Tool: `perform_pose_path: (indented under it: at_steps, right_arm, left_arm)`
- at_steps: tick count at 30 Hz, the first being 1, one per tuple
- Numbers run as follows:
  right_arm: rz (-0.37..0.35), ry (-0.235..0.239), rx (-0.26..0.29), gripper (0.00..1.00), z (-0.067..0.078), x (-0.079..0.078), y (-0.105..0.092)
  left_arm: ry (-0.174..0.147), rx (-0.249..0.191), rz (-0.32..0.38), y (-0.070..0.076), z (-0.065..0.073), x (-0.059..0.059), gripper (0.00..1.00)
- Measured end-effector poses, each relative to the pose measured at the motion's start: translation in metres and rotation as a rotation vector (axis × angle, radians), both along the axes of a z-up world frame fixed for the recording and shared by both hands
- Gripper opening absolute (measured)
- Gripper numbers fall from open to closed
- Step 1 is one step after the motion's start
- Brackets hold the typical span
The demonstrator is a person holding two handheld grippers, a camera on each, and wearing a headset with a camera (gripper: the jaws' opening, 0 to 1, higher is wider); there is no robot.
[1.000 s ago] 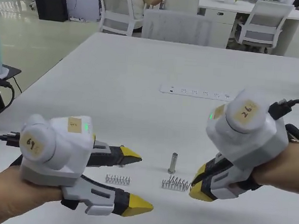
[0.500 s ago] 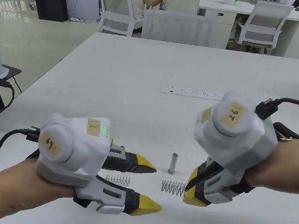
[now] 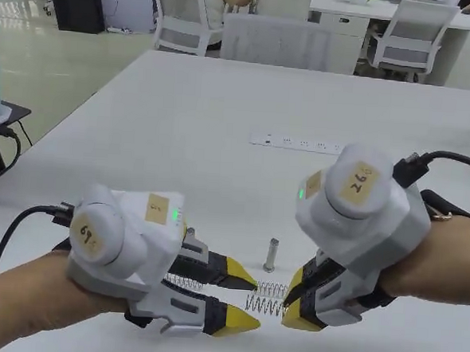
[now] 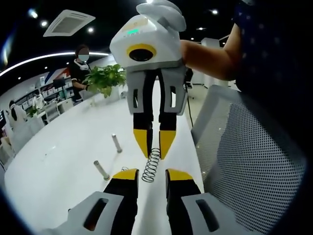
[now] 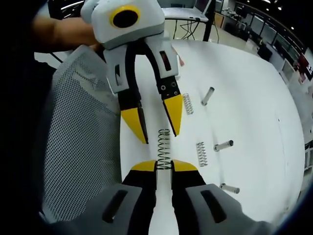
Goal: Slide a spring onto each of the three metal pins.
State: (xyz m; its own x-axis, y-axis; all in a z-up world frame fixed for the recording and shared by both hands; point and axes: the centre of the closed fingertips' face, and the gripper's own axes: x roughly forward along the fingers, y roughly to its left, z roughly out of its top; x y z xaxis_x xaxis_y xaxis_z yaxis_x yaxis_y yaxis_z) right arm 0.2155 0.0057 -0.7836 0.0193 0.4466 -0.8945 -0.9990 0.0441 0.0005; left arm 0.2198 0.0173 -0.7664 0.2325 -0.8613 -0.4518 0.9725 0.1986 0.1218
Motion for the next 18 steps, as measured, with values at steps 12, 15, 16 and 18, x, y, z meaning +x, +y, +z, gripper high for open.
perform_pose_path:
  at_steps: [12,15,16,18]
  right_arm:
    - [-0.001,0.005,0.015,0.08,0.005,-0.001,0.003]
    - [-0.003,0.003,0.018,0.08,0.007,-0.001,0.003]
    - [-0.006,0.005,0.022,0.08,0.008,-0.001,0.004]
    - [-0.009,0.0,0.03,0.08,0.011,-0.001,0.005]
  left_arm:
    - [-0.043,0.046,-0.019,0.002,-0.006,0.001,0.05]
    - [-0.05,0.051,-0.019,0.002,-0.006,0.001,0.05]
    - [-0.052,0.053,-0.019,0.002,-0.007,0.002,0.04]
    - [-0.055,0.058,-0.019,0.002,-0.007,0.002,0.04]
